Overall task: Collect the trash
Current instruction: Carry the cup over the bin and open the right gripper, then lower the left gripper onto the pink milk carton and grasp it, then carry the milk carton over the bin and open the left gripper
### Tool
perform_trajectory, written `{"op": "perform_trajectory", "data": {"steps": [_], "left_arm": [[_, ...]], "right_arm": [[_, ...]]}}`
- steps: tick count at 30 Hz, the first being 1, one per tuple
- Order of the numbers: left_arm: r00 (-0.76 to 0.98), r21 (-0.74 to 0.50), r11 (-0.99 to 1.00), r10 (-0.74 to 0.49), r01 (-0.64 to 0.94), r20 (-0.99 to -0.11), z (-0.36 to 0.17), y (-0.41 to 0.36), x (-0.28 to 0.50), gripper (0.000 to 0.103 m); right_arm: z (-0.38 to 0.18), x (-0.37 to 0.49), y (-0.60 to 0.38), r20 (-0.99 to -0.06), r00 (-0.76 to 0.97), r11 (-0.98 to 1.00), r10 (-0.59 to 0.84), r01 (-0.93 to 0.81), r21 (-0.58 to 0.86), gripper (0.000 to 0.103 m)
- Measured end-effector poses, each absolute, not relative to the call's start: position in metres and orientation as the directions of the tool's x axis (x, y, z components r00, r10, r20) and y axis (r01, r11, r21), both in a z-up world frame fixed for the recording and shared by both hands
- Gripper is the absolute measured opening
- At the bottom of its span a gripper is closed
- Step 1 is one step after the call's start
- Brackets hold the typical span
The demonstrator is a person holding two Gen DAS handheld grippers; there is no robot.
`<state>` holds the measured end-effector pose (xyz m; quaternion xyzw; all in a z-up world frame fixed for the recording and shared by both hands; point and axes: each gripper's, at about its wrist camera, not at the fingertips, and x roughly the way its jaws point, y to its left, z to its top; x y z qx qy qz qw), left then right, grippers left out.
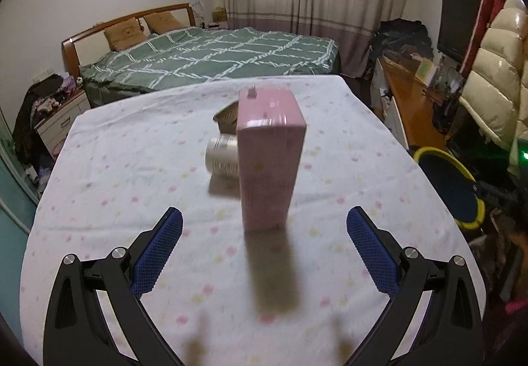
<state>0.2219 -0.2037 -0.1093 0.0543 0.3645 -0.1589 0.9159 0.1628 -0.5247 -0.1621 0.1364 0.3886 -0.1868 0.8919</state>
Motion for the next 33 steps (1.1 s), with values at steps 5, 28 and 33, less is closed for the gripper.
{"op": "perform_trajectory", "data": {"steps": [5,28,33], "left_arm": [[0.698,-0.024,0.955,-0.233,0.296,-0.677,-0.110,-0.213,0.246,0.097],[0.723,-0.003,0.954,-0.230,0.301,-0.652,-0.095,-0.233,0.249,0.038],[0.724,-0.005,0.926,-0.299,0.378,-0.622,-0.073,-0.260,0.228,0.038]], "right_arm": [[-0.162,0.160,-0.525,-0.744,0.628,0.893,-0.227,0.440,0.099,0.060],[-0.163,0.146,-0.537,-0.732,0.643,0.882,-0.226,0.454,0.127,0.060],[-0.160,0.136,-0.544,-0.720,0.649,0.874,-0.248,0.469,0.122,0.060]]}}
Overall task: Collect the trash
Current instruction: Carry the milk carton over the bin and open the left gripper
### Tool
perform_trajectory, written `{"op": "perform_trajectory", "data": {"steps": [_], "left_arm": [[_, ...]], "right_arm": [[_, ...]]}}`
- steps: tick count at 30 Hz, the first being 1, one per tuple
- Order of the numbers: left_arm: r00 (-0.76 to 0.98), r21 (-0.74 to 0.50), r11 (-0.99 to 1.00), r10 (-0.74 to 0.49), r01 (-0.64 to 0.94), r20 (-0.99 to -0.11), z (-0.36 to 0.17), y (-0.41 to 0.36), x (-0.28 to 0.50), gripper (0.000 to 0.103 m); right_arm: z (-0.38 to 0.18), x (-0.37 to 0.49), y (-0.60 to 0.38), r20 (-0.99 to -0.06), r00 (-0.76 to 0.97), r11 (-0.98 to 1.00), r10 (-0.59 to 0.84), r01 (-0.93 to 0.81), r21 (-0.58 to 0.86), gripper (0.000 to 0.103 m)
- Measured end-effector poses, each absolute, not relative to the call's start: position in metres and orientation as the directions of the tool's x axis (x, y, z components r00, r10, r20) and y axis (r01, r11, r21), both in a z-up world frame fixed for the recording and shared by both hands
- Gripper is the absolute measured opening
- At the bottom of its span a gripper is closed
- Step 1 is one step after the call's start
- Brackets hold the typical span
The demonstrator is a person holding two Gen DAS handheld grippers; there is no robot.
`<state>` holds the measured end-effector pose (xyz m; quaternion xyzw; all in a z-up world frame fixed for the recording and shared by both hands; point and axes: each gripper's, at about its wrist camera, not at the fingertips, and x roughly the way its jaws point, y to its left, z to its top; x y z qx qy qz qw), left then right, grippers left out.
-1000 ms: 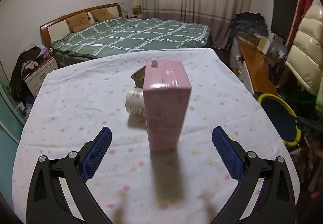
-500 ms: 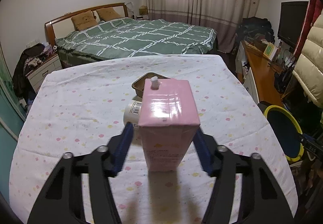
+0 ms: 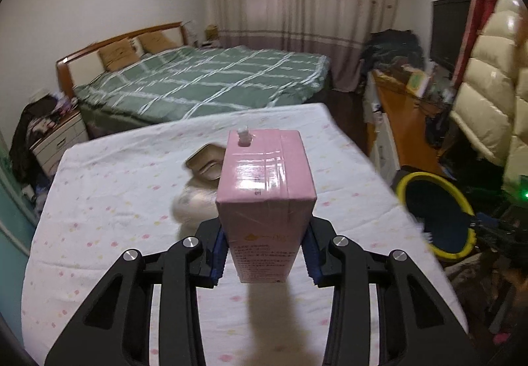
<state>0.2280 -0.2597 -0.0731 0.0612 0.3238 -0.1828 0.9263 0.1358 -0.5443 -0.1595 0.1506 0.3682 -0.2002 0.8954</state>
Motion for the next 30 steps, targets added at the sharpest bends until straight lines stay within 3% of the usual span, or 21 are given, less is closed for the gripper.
{"op": "perform_trajectory", "data": {"steps": [15,25,26,27,28,30], "left_arm": [[0.520,-0.041,0.717,-0.542,0.695,-0.661,-0.059,-0.447,0.198,0.038],[0.427,-0.060,0.666,-0.542,0.744,-0.724,-0.104,-0.558,0.212,0.039],[0.426,-0.059,0.670,-0.535,0.740,-0.729,-0.109,-0.565,0.213,0.048],[0.435,-0.049,0.677,-0.525,0.735,-0.731,-0.112,-0.567,0.214,0.072],[0.452,-0.035,0.684,-0.518,0.728,-0.726,-0.113,-0.569,0.214,0.082],[0.473,-0.023,0.691,-0.519,0.723,-0.712,-0.111,-0.566,0.210,0.082]], "right_arm": [[-0.159,0.091,-0.588,-0.703,0.638,0.828,-0.314,0.546,0.126,0.060],[-0.162,0.081,-0.612,-0.709,0.625,0.812,-0.327,0.570,0.128,0.060],[-0.162,0.080,-0.613,-0.711,0.622,0.812,-0.328,0.571,0.125,0.060],[-0.163,0.080,-0.614,-0.712,0.621,0.812,-0.328,0.571,0.124,0.060],[-0.163,0.080,-0.613,-0.712,0.621,0.812,-0.328,0.571,0.125,0.060],[-0.163,0.081,-0.613,-0.712,0.623,0.814,-0.323,0.567,0.127,0.060]]}}
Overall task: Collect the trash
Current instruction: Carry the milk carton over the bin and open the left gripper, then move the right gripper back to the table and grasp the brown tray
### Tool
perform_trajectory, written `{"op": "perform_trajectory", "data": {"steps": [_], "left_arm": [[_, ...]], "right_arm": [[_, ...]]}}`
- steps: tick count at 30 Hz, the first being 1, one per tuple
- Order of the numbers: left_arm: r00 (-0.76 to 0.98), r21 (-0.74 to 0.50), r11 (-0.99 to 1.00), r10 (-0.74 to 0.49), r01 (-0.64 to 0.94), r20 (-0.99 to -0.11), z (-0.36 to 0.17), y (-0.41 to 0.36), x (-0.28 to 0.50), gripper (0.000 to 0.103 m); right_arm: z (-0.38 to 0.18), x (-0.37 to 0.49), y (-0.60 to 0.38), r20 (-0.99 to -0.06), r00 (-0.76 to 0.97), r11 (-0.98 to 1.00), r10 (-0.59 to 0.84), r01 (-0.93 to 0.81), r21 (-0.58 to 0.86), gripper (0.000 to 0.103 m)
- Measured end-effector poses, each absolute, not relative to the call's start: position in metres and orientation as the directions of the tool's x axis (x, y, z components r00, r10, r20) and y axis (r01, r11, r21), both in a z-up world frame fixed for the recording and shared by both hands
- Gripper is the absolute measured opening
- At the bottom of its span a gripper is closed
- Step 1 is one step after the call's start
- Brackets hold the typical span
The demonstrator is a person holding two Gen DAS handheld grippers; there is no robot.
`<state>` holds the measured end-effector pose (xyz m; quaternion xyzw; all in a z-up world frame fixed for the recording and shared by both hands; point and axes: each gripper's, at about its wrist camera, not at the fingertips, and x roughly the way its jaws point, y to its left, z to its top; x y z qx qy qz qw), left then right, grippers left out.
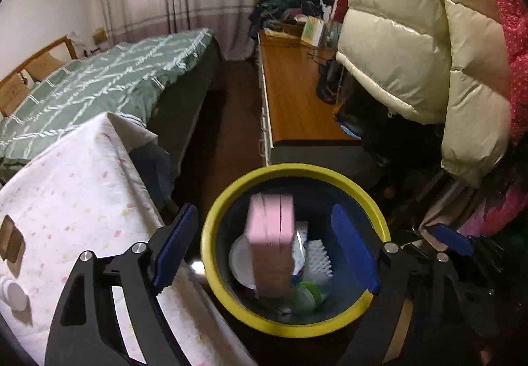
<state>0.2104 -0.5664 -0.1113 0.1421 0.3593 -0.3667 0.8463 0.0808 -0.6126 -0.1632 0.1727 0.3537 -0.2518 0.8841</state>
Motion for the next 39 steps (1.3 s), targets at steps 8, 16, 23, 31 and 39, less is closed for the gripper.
{"op": "perform_trajectory", "data": {"steps": [8,16,23,31,39], "left_arm": [[0.529,-0.032,0.722,-0.536,0.691,-0.658,-0.079,-0.485,0.189,0.089],[0.613,-0.048,0.794,-0.505,0.607,-0.608,-0.053,-0.378,0.170,0.095],[0.684,-0.100,0.879,-0.431,0.467,-0.589,-0.045,-0.270,0.164,0.098],[0.784,-0.099,0.968,-0.244,0.230,-0.570,-0.048,-0.136,0.149,0.098],[0.826,-0.120,0.992,-0.088,0.025,-0.556,-0.053,-0.030,0.132,0.098]], "right_arm": [[-0.165,0.090,-0.598,-0.715,0.632,0.832,-0.300,0.541,0.128,0.060],[-0.154,0.101,-0.566,-0.706,0.650,0.862,-0.282,0.495,0.111,0.060],[-0.143,0.117,-0.529,-0.700,0.670,0.897,-0.248,0.431,0.095,0.060],[-0.129,0.152,-0.457,-0.696,0.705,0.954,-0.135,0.283,0.101,0.060],[-0.112,0.210,-0.364,-0.691,0.722,0.990,0.034,0.070,0.122,0.060]]}}
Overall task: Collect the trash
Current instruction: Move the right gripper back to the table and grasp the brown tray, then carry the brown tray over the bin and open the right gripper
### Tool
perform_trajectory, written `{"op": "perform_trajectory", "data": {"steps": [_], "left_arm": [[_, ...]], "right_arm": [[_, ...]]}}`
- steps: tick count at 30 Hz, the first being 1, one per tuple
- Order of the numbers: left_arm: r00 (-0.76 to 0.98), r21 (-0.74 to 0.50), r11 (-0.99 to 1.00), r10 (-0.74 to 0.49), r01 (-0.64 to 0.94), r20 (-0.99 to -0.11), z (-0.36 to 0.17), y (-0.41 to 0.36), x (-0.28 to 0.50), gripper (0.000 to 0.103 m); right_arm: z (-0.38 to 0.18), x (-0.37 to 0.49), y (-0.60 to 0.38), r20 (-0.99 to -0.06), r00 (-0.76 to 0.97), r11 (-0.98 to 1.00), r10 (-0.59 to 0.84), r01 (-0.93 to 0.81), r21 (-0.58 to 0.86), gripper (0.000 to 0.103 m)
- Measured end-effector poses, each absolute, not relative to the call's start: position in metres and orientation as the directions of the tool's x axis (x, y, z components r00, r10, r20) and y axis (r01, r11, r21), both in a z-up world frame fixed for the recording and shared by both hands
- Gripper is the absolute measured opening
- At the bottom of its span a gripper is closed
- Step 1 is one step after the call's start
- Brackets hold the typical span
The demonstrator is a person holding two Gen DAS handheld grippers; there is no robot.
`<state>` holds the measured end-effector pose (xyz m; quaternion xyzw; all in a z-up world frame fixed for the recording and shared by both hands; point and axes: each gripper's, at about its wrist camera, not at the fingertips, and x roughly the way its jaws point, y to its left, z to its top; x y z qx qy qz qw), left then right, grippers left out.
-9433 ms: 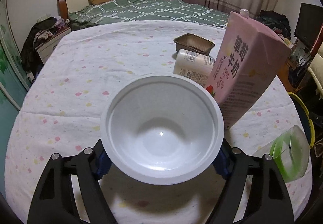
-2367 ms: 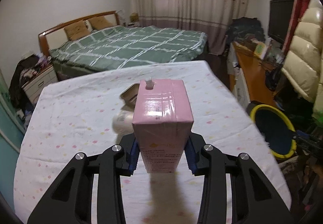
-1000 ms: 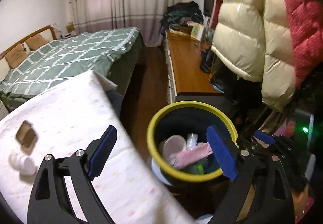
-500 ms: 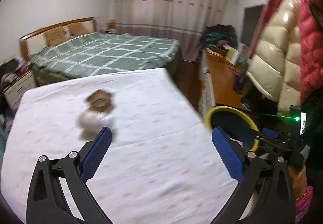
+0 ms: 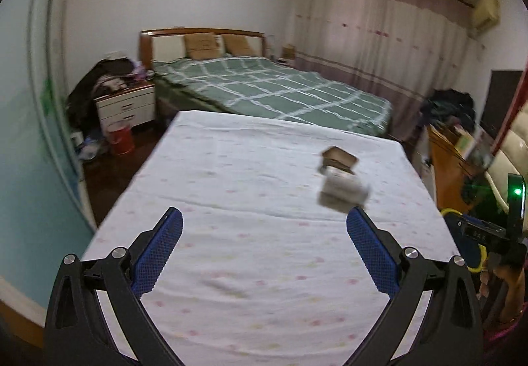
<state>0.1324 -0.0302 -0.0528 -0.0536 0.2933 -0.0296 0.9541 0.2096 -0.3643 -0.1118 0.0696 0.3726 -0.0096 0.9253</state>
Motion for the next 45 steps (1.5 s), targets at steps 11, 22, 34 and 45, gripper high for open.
{"op": "perform_trajectory", "data": {"steps": [11,22,34,45], "left_arm": [[0.822,-0.137,0.990,-0.090,0.015,-0.562,-0.060,-0.008,0.133,0.098],[0.806,-0.158,0.987,-0.106,0.016,-0.582,-0.071,-0.006,0.136,0.098],[0.783,-0.162,0.987,-0.119,0.024,-0.611,-0.083,-0.009,0.147,0.098],[0.765,-0.165,0.985,-0.141,0.046,-0.629,-0.090,-0.019,0.151,0.098]], "right_arm": [[-0.096,0.273,-0.256,-0.652,0.738,0.971,0.174,-0.020,0.237,0.073],[-0.104,0.370,-0.233,-0.737,0.665,0.982,0.121,0.028,0.186,0.078],[-0.131,0.445,-0.234,-0.829,0.553,0.981,0.085,0.097,0.165,0.084],[-0.144,0.470,-0.224,-0.873,0.476,0.983,0.103,0.085,0.163,0.085]]}}
